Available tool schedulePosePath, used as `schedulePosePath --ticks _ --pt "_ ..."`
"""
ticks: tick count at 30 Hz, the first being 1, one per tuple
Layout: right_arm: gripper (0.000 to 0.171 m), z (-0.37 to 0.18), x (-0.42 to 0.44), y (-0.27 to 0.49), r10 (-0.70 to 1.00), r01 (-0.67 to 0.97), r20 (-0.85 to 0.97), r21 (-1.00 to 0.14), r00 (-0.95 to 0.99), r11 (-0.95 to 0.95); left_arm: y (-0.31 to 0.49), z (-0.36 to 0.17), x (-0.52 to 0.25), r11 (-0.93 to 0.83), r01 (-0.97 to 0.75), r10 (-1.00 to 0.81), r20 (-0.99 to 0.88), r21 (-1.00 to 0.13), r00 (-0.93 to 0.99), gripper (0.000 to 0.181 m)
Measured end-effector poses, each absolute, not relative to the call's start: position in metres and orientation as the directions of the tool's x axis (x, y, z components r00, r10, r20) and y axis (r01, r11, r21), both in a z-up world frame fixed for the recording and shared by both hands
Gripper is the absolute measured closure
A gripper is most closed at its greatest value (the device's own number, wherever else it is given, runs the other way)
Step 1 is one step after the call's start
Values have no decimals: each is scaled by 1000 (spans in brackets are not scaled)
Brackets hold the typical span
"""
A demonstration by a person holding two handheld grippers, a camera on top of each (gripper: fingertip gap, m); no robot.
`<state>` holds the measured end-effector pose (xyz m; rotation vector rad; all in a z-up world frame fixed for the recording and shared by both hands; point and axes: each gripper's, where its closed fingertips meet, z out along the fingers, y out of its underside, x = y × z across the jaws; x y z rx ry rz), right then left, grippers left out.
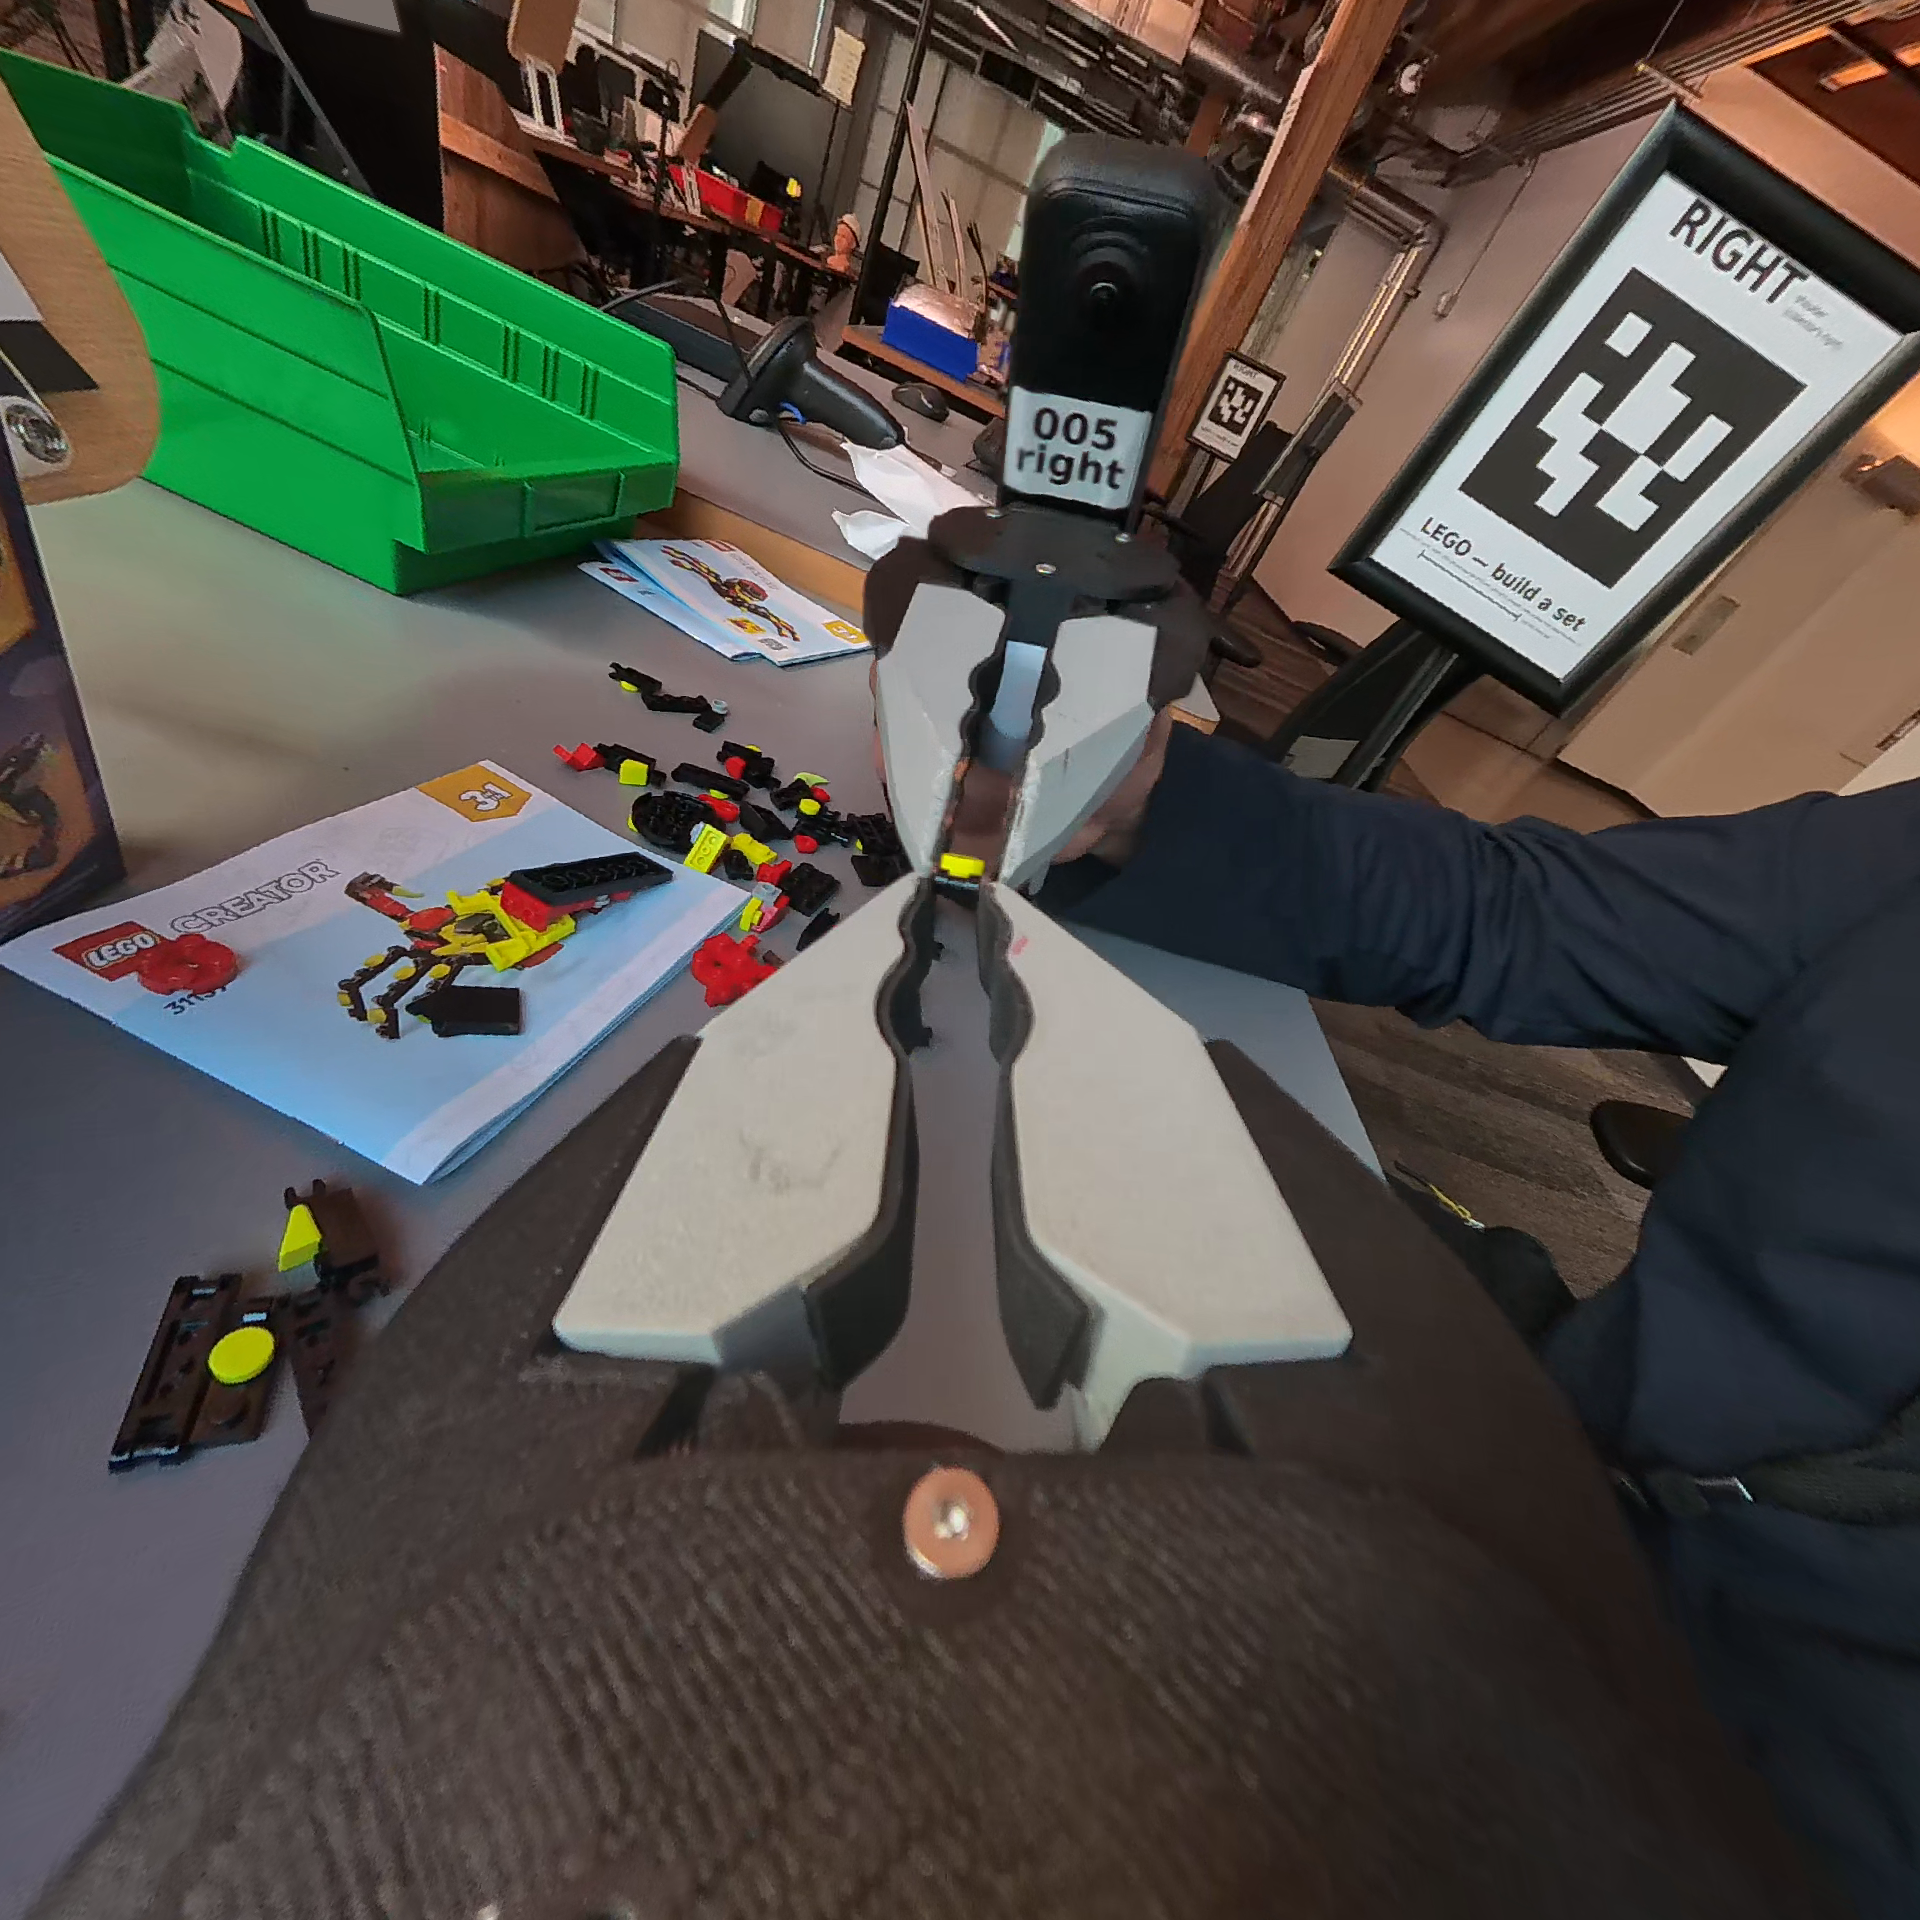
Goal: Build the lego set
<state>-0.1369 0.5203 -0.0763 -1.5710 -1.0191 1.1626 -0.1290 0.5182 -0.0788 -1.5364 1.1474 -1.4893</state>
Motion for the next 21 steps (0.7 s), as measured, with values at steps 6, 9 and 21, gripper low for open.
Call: schedulePosePath --ticks 6,9,21 --pt "167 -76 -137 519 948 98 -240 -959 207 -265 516 -78 -129 -397 -119 -910 407 -910 -83 177" --pt "168 -75 -137 520 946 91 -252 -957 205 -275 517 -77 -129 -395 -114 -911 405 -911 -76 177" --pt "168 -75 -137 518 943 80 -274 -953 187 -293 516 -75 -130 -418 -102 -899 427 -903 -98 177"
